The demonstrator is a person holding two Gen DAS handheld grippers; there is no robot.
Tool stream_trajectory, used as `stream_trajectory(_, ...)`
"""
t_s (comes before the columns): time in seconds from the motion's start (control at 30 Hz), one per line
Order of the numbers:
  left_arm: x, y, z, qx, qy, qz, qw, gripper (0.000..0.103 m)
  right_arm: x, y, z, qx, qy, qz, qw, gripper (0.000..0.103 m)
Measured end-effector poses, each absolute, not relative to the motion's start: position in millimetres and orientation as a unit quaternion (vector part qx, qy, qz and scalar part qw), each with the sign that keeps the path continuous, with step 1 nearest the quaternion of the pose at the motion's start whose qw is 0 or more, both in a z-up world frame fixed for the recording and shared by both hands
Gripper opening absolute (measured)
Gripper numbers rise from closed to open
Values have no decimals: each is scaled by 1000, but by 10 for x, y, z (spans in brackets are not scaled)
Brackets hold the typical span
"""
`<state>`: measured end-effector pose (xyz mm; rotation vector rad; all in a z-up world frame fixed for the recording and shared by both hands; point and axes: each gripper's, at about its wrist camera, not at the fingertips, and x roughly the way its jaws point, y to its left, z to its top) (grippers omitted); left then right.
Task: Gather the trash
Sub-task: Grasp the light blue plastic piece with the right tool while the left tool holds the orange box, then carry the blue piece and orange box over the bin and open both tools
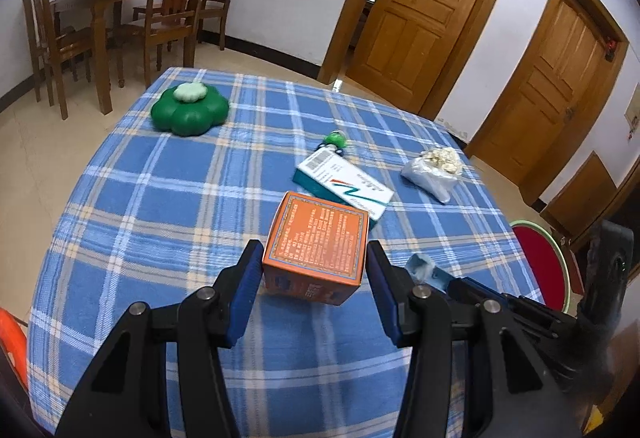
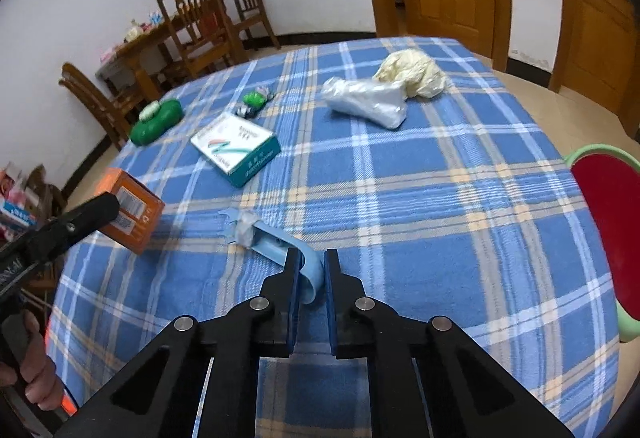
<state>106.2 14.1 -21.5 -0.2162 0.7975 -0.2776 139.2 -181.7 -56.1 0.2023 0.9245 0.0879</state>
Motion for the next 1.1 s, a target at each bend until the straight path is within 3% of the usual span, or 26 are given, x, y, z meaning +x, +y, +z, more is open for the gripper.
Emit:
stream_trajectory(0.63,1091,-798,82,-59,385,-230,892,52,792,-3137,-29,177,373,-99,905,11)
stream_trajectory(1.1,1149,-2015,142,7,393,-325,860,52,535,-4308,-242,222,372,-215,875,14)
